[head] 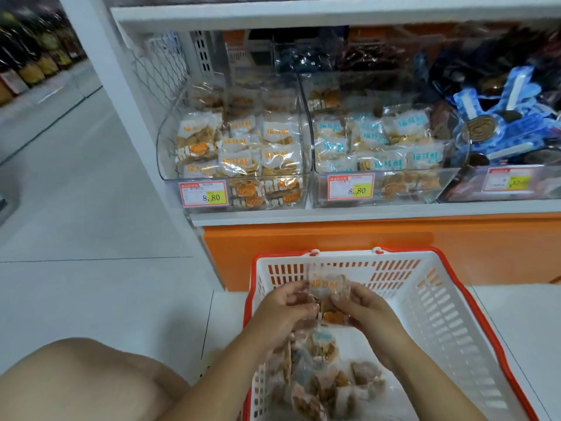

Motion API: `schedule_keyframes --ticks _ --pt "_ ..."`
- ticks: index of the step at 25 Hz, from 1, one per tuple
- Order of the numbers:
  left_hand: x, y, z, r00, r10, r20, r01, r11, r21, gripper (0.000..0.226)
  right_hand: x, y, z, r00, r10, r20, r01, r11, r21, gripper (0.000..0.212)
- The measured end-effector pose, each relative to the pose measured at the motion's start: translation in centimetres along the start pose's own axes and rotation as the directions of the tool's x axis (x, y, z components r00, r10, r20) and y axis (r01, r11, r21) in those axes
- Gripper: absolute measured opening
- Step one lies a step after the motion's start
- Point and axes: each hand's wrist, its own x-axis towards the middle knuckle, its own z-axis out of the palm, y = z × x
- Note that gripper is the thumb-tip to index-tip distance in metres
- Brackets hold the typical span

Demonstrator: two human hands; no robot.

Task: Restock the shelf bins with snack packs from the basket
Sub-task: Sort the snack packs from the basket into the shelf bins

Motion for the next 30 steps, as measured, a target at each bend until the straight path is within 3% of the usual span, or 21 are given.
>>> schedule_keyframes --ticks 2,4,7,10,12,13,15,17,19,22,25,28,30 --pt "-0.7 2.8 -1.2 0.997 0.076 -0.015 -0.074 0.995 0.065 0.048 0.6 -2.4 0.7 0.999 -0.054 0.006 0.054 0.989 -0.137 0.032" --pt "-1.7 6.8 -2.7 0.978 0.205 -0.034 -0.199 0.97 0.14 0.047 1.1 -6.3 2.6 0.991 -0.135 -0.007 0.129 0.963 -0.237 0.027" --pt "-3.6 13.2 -6.0 0.884 0.455 -0.104 -0.395 0.848 0.353 0.043 1.9 -13.1 7.2 0.954 -0.299 0.015 0.287 0.898 -0.334 0.017" --pt "-5.5 17.2 -10.7 0.676 0.656 -0.337 -0.454 0.73 0.511 0.035 3.2 -18.2 12.0 0.89 -0.457 0.014 0.432 0.831 -0.35 0.025" --pt "-6.0 17.7 -14.1 0.486 0.701 -0.522 -0.323 0.699 0.638 0.035 5.4 -20.3 14.9 0.854 -0.52 -0.001 0.483 0.795 -0.368 0.026" --pt "-5.9 17.5 -15.5 0.434 0.692 -0.577 -0.245 0.706 0.664 0.035 6.7 -21.0 16.2 0.842 -0.539 0.003 0.496 0.773 -0.395 0.029" --pt "-5.4 16.9 -17.2 0.436 0.655 -0.617 -0.138 0.726 0.674 0.036 9.2 -21.5 18.4 0.864 -0.499 0.073 0.47 0.744 -0.476 0.037" --pt "-4.6 16.6 -17.5 0.485 0.629 -0.607 -0.101 0.73 0.676 0.035 11.0 -21.4 20.2 0.91 -0.366 0.193 0.396 0.637 -0.661 0.049" --pt "-4.0 16.5 -17.5 0.529 0.608 -0.591 -0.104 0.738 0.666 0.03 11.9 -21.2 20.9 0.933 -0.301 0.199 0.339 0.545 -0.767 0.055" --pt "-3.7 16.5 -17.6 0.569 0.6 -0.563 -0.104 0.731 0.674 0.017 12.5 -20.9 21.1 0.894 -0.436 0.1 0.375 0.61 -0.698 0.042" --pt "-3.6 16.5 -17.5 0.576 0.59 -0.566 -0.102 0.739 0.666 0.02 12.5 -20.1 21.6 0.861 -0.486 0.148 0.419 0.513 -0.749 0.026" --pt "-4.2 16.4 -16.9 0.495 0.647 -0.58 -0.106 0.707 0.699 0.036 10.5 -20.5 20.1 0.795 -0.578 0.184 0.483 0.42 -0.768 0.034" --pt "-5.1 16.2 -15.5 0.417 0.723 -0.551 -0.144 0.651 0.746 0.036 7.7 -20.0 17.0 0.696 -0.714 0.076 0.545 0.456 -0.704 0.028"
